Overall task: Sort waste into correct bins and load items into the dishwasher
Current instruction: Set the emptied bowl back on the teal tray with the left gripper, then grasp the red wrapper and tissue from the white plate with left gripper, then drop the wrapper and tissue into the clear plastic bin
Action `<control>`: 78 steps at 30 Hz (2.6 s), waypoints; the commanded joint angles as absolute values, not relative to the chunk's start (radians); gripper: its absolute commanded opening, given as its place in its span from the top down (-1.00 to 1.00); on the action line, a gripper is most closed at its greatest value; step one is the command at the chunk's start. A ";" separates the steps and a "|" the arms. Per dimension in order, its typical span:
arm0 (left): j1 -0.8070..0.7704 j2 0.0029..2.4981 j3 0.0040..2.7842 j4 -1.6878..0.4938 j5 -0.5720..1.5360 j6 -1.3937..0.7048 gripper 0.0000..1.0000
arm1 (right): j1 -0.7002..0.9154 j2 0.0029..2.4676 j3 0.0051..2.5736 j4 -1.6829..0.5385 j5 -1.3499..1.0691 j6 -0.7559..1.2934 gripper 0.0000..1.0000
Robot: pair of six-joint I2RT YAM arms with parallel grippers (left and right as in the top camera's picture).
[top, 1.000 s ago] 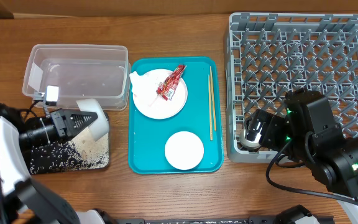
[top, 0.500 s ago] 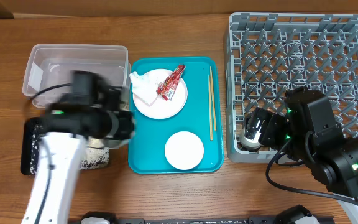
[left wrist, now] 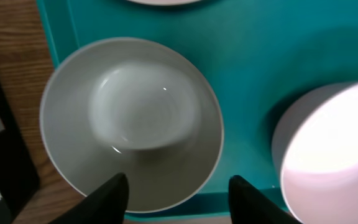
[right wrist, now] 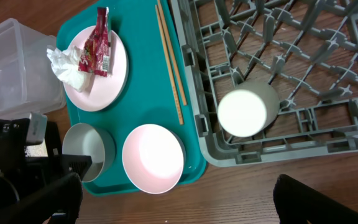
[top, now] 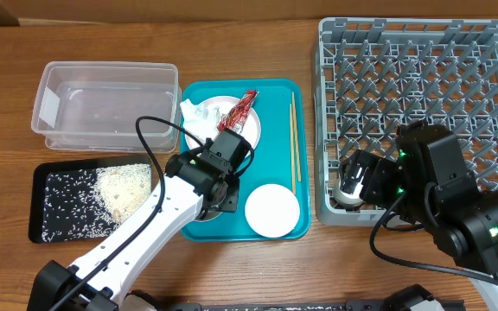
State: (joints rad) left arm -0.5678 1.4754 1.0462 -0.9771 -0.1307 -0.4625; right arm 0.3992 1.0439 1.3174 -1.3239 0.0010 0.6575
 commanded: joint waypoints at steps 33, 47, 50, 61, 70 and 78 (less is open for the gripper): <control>-0.445 2.053 1.506 -0.519 -0.115 -0.029 0.92 | 0.398 1.153 1.329 -1.318 -0.014 0.655 -1.00; -0.181 1.876 1.731 -0.917 -0.263 -0.255 0.92 | 0.398 1.157 1.329 -1.321 -0.013 0.654 -1.00; -0.084 1.897 1.723 -0.964 -0.219 -0.323 0.92 | 0.398 1.157 1.329 -1.319 -0.013 0.654 -1.00; -0.117 1.920 1.727 -0.902 -0.058 -0.167 -0.25 | 0.398 1.157 1.329 -1.317 -0.013 0.654 -1.00; -0.295 2.071 1.723 -0.861 -0.205 -0.057 -0.78 | 0.398 1.157 1.329 -1.311 -0.013 0.654 -1.00; -0.300 2.215 1.723 -0.900 -0.186 -0.135 -0.36 | 0.398 1.157 1.329 -1.311 -0.009 0.654 -1.00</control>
State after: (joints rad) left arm -0.3008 2.2124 1.7206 -0.8959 -0.1795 -0.1181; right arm 0.3992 1.1606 1.3174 -1.3174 -0.0120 0.6575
